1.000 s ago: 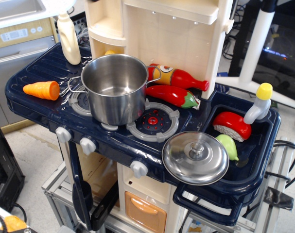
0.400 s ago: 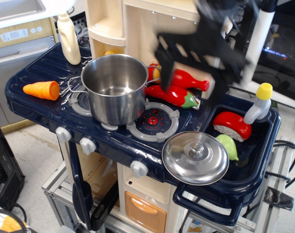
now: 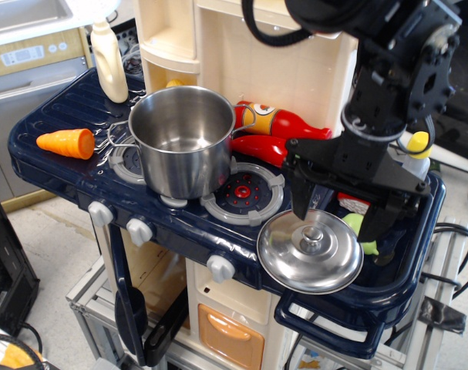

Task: Put lid on pot or pan

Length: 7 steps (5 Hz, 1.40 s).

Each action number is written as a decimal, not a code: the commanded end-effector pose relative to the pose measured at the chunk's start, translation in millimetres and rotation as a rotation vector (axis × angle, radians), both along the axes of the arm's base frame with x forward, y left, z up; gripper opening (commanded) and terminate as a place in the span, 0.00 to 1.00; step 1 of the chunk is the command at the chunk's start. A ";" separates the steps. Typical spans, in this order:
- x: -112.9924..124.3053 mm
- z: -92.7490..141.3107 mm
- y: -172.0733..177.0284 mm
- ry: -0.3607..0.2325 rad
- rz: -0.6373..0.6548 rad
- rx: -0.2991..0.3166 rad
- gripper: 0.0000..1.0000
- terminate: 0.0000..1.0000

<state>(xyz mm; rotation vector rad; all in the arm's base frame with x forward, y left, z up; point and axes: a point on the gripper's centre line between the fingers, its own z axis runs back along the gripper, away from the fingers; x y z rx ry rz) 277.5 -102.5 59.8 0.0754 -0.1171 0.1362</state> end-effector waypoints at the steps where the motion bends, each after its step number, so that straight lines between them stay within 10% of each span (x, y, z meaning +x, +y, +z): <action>1: 6.9 -9.9 14.3 -0.057 -0.009 -0.030 1.00 0.00; 3: 5.6 -27.6 13.9 -0.070 0.020 -0.068 1.00 0.00; 4: 4.4 -28.0 15.8 -0.042 0.028 -0.079 0.00 0.00; 6: 10.4 -11.3 12.9 -0.003 0.018 -0.068 0.00 0.00; 7: -4.3 37.7 7.7 0.094 0.054 -0.018 0.00 0.00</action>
